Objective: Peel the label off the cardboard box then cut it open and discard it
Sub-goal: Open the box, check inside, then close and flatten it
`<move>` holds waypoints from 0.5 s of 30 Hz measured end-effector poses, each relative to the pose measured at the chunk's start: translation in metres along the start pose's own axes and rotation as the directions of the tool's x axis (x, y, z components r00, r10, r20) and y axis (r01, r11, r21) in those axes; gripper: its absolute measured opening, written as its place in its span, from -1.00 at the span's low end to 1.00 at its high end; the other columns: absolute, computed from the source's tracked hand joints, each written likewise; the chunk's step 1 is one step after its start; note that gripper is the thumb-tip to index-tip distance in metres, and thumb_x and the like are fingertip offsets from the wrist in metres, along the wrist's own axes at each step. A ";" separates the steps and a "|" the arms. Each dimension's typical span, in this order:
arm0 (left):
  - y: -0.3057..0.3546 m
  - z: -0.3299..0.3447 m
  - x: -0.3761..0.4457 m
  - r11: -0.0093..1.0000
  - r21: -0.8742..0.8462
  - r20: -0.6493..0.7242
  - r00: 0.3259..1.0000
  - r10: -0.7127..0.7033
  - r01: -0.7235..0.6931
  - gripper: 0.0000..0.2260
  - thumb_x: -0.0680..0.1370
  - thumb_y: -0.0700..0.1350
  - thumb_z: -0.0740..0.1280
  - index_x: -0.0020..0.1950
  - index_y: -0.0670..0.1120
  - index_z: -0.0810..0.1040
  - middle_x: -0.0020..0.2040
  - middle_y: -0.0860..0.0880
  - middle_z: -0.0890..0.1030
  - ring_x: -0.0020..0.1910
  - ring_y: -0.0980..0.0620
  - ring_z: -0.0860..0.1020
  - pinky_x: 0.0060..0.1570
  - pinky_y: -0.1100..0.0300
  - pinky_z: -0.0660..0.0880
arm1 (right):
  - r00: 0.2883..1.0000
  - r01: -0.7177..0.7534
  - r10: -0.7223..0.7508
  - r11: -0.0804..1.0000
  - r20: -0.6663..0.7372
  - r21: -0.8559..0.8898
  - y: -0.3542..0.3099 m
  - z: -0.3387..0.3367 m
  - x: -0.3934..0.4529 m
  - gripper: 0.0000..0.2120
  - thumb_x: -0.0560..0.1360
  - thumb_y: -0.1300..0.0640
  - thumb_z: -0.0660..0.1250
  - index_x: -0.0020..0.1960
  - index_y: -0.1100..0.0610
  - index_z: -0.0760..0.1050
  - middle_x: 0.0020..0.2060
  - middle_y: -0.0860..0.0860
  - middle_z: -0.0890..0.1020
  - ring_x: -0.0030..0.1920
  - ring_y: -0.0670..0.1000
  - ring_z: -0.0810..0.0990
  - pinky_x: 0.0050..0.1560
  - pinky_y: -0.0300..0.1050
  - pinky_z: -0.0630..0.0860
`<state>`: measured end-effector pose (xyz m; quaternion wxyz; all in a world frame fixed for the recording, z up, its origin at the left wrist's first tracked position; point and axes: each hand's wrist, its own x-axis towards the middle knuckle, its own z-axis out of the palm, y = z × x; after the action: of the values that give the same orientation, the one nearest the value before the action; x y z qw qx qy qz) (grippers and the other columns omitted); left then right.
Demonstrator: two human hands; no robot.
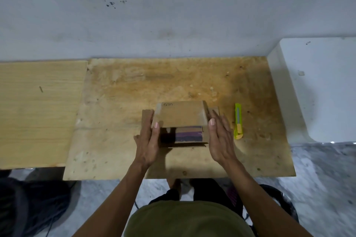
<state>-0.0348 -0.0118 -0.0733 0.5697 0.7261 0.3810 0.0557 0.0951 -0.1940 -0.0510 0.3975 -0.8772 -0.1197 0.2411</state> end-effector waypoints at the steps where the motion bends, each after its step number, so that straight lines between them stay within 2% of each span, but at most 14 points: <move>1: 0.004 0.000 0.003 1.000 0.018 -0.037 0.999 0.007 -0.006 -0.38 0.50 0.53 -0.11 0.51 0.36 0.20 0.54 0.09 0.36 0.56 -0.02 0.25 0.52 -0.34 -0.08 | 1.000 0.005 -0.004 0.999 -0.021 0.044 -0.006 -0.003 0.002 -0.32 0.55 -0.36 -0.22 0.53 -0.06 0.22 0.55 -0.09 0.19 0.56 -0.11 -0.01 0.54 0.08 -0.08; 3: 0.013 0.001 0.009 0.996 0.081 -0.091 0.995 0.040 -0.032 -0.28 0.52 0.50 -0.18 0.45 0.14 0.37 0.40 0.02 0.52 0.48 -0.10 0.36 0.47 -0.43 -0.09 | 0.998 0.024 -0.017 0.993 -0.057 0.119 -0.016 -0.008 0.009 -0.44 0.63 -0.23 -0.14 0.38 0.00 0.43 0.43 0.08 0.40 0.48 0.00 0.21 0.47 -0.06 0.07; 4: 0.019 0.001 0.012 0.994 0.098 -0.108 0.992 0.060 -0.050 -0.28 0.54 0.47 -0.19 0.40 0.06 0.42 0.31 0.01 0.57 0.42 -0.11 0.41 0.44 -0.45 -0.09 | 0.997 0.043 -0.033 0.991 -0.075 0.131 -0.019 -0.008 0.016 -0.53 0.64 -0.23 -0.14 0.22 -0.13 0.49 0.29 0.09 0.51 0.39 0.06 0.34 0.43 -0.01 0.19; 5: 0.022 0.002 0.018 0.992 0.109 -0.118 0.990 0.078 -0.065 -0.30 0.57 0.44 -0.19 0.35 0.02 0.45 0.23 0.01 0.60 0.37 -0.12 0.46 0.42 -0.47 -0.05 | 0.994 0.062 -0.050 0.991 -0.098 0.121 -0.021 -0.007 0.024 -0.59 0.62 -0.28 -0.16 0.03 -0.26 0.46 0.12 0.07 0.55 0.25 0.09 0.44 0.34 0.11 0.31; 6: 0.024 0.003 0.025 0.990 0.117 -0.129 0.987 0.098 -0.083 -0.33 0.59 0.41 -0.18 0.30 0.00 0.47 0.17 0.00 0.61 0.31 -0.14 0.49 0.40 -0.48 0.03 | 0.990 0.079 -0.065 0.991 -0.124 0.105 -0.022 -0.006 0.032 -0.60 0.59 -0.33 -0.18 -0.10 -0.29 0.40 -0.01 0.01 0.53 0.11 0.08 0.47 0.23 0.18 0.38; 7: 0.026 0.003 0.033 0.987 0.126 -0.143 0.983 0.113 -0.095 -0.35 0.60 0.40 -0.17 0.27 -0.01 0.48 0.13 -0.02 0.61 0.26 -0.15 0.51 0.36 -0.48 0.14 | 0.989 0.083 -0.070 0.992 -0.132 0.099 -0.024 -0.006 0.041 -0.57 0.58 -0.35 -0.19 -0.13 -0.25 0.39 -0.05 -0.03 0.52 0.06 0.06 0.48 0.18 0.22 0.42; 9: 0.032 0.004 0.047 0.986 0.142 -0.176 0.978 0.116 -0.091 -0.33 0.59 0.42 -0.17 0.30 0.02 0.47 0.13 -0.06 0.55 0.21 -0.15 0.46 0.30 -0.35 0.31 | 0.990 0.089 -0.077 0.991 -0.120 0.096 -0.029 -0.005 0.056 -0.48 0.60 -0.33 -0.18 -0.05 -0.10 0.46 0.00 -0.04 0.56 0.08 0.06 0.50 0.17 0.21 0.46; 11: 0.043 0.005 0.056 0.983 0.168 -0.191 0.976 0.104 -0.072 -0.34 0.55 0.44 -0.18 0.44 0.15 0.38 0.18 -0.04 0.43 0.22 -0.06 0.31 0.31 -0.09 0.28 | 0.995 0.085 -0.078 0.989 -0.063 0.119 -0.037 -0.004 0.066 -0.45 0.60 -0.33 -0.18 0.14 -0.07 0.48 0.14 -0.05 0.56 0.20 0.03 0.49 0.28 0.15 0.43; 13: 0.052 0.007 0.063 0.983 0.167 -0.168 0.981 0.099 -0.071 -0.34 0.53 0.44 -0.14 0.54 0.20 0.24 0.26 -0.03 0.38 0.26 0.00 0.24 0.32 -0.01 0.23 | 0.998 0.064 -0.063 0.989 -0.011 0.137 -0.043 -0.003 0.075 -0.44 0.59 -0.35 -0.15 0.40 -0.14 0.35 0.37 -0.06 0.45 0.38 -0.01 0.37 0.43 0.07 0.28; 15: 0.055 0.010 0.072 0.985 0.158 -0.150 0.985 0.090 -0.066 -0.32 0.54 0.43 -0.03 0.61 0.16 0.10 0.42 -0.03 0.35 0.40 -0.04 0.21 0.41 -0.10 0.21 | 0.997 0.081 -0.083 0.986 0.008 0.143 -0.043 0.000 0.085 -0.43 0.57 -0.38 -0.13 0.52 -0.24 0.12 0.51 -0.10 0.28 0.50 -0.01 0.24 0.48 0.13 0.21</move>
<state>0.0479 0.0218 -0.0544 0.4782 0.7751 0.3992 0.1057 0.1672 -0.1312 -0.0463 0.4680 -0.8392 -0.1409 0.2384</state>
